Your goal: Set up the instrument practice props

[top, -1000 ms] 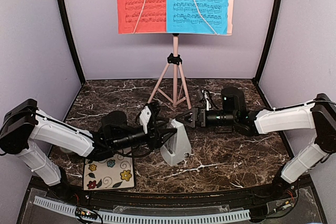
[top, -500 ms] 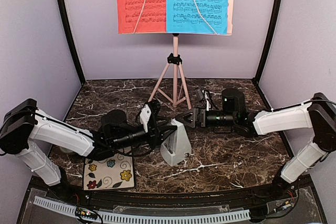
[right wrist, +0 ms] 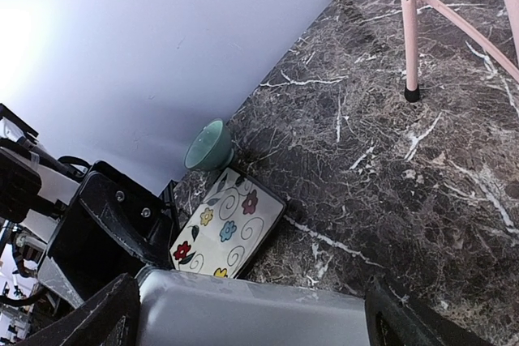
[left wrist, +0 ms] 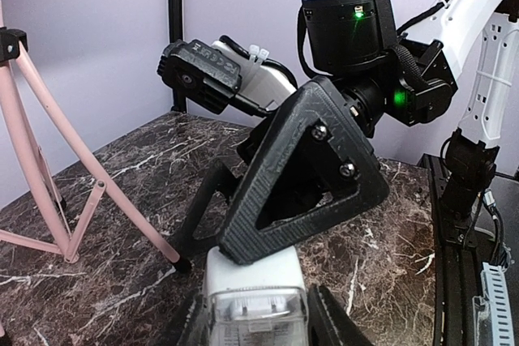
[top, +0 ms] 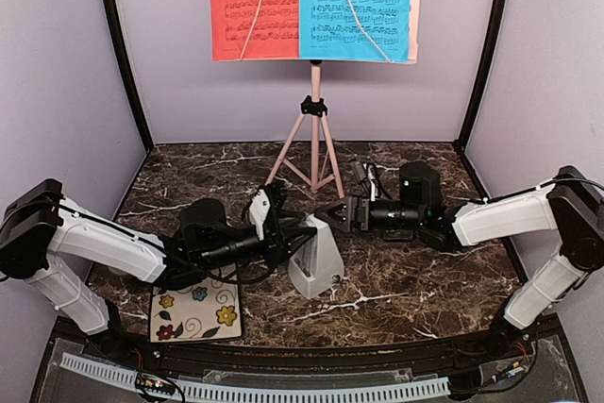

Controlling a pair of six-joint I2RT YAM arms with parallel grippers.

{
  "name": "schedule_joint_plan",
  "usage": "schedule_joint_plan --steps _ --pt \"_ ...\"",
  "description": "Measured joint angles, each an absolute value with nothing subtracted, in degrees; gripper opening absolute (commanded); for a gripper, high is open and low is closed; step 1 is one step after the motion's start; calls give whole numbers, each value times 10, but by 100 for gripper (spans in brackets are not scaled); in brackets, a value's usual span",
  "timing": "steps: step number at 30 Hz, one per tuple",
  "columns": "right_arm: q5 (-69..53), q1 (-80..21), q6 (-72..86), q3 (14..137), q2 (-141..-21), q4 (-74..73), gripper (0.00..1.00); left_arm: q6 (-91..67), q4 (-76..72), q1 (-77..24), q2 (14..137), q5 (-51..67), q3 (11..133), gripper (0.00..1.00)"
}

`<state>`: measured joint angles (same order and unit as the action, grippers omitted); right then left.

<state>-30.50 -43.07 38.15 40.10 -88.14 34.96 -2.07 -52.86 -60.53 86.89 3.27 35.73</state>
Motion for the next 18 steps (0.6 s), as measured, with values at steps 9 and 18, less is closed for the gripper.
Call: schedule_joint_plan --steps 9,18 --pt "-319 -424 380 394 -904 397 94 -13 -529 -607 864 26 353 17" --pt "-325 -417 376 392 -914 419 94 -11 -532 -609 844 25 336 15"
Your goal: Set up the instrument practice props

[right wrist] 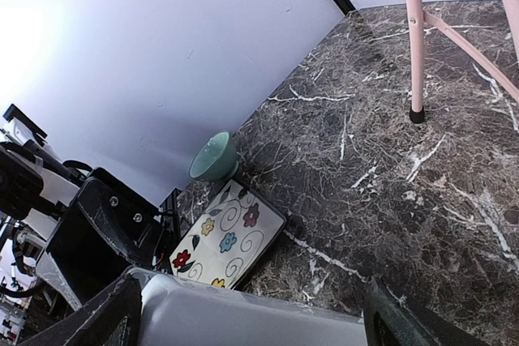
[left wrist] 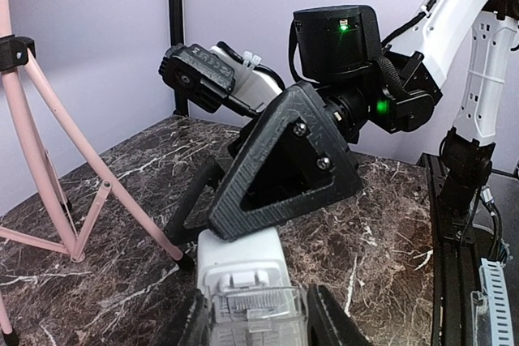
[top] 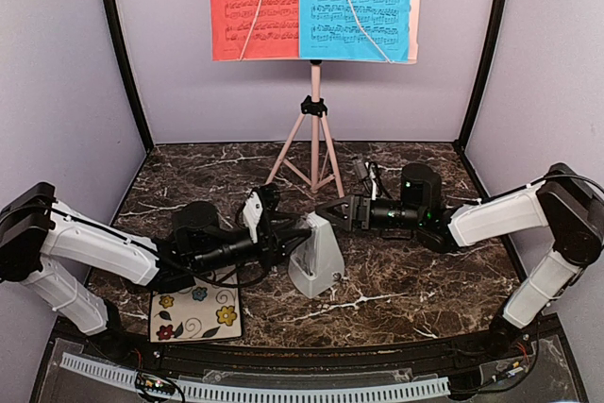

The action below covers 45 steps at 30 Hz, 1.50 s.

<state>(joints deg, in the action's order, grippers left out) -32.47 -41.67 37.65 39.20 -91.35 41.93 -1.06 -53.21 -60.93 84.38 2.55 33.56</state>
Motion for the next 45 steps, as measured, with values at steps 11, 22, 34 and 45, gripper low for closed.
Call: schedule_joint_plan --steps 11,22,34,45 --pt "-325 -417 368 392 -912 418 94 -13 -500 -600 774 -6 316 15" --pt "-326 -416 363 397 -912 410 95 -28 -350 -483 695 -65 326 14" --pt "-326 -416 362 401 -913 406 95 -85 -76 -278 796 -65 499 18" --pt "-324 -416 351 416 -914 381 97 -76 113 -178 1010 -1 707 17"
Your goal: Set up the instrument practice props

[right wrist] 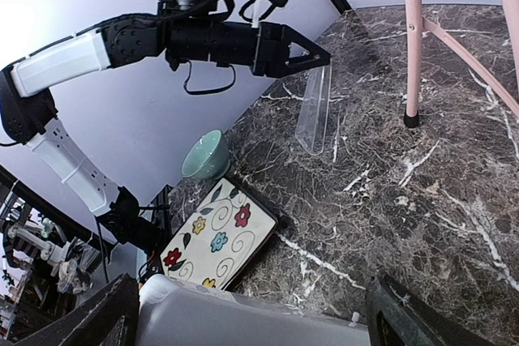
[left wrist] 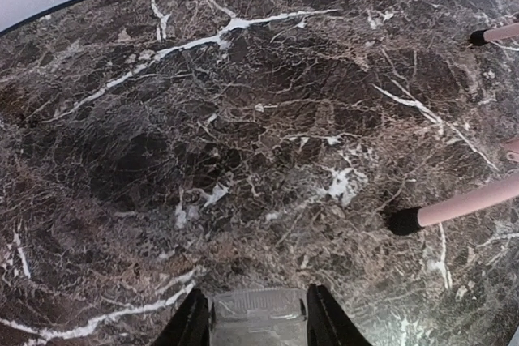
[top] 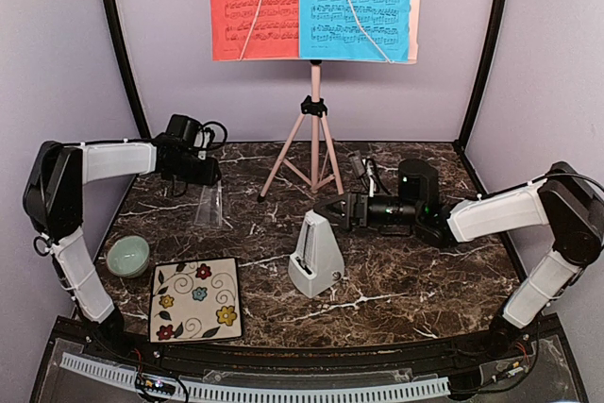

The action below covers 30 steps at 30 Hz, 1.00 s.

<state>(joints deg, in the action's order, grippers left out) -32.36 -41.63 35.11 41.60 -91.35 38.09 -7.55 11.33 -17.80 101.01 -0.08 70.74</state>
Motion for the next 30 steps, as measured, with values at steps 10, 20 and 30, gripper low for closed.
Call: schedule_joint_plan --steps 10,20,30 --pt "-323 -416 345 425 -913 363 99 -56 190 -159 1148 28 822 39" --pt "-318 -425 324 455 -900 298 100 -62 190 -156 1144 35 818 80" --pt "-303 -439 291 503 -870 180 100 -81 86 -171 997 81 648 80"
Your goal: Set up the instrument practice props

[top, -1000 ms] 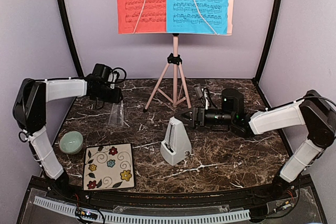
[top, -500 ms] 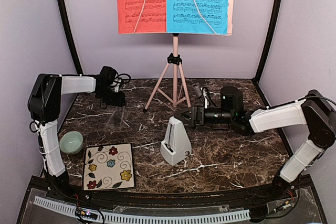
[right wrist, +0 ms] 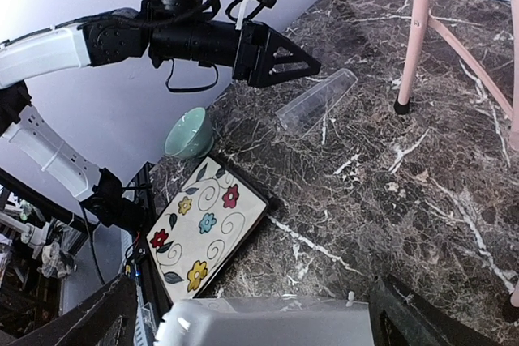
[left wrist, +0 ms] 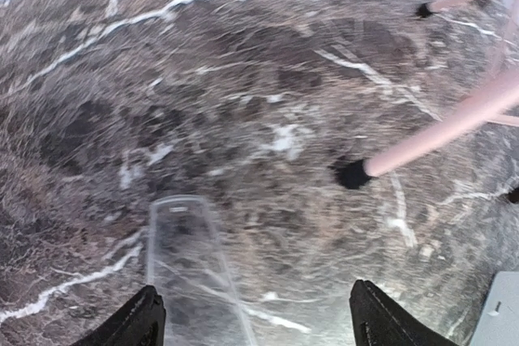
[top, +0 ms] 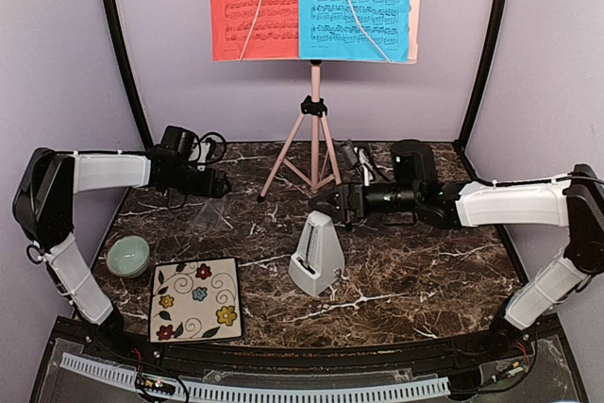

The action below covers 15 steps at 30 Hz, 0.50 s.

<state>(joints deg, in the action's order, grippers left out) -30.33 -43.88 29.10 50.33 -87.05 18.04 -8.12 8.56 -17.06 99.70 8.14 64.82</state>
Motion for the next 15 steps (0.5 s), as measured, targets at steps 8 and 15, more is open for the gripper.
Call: schedule_joint_plan --steps 8,15 --pt "-296 -439 277 525 -811 142 100 -72 -33 -261 887 103 505 73" --pt "-268 -439 268 430 -737 126 96 -66 -113 -335 835 143 413 66"
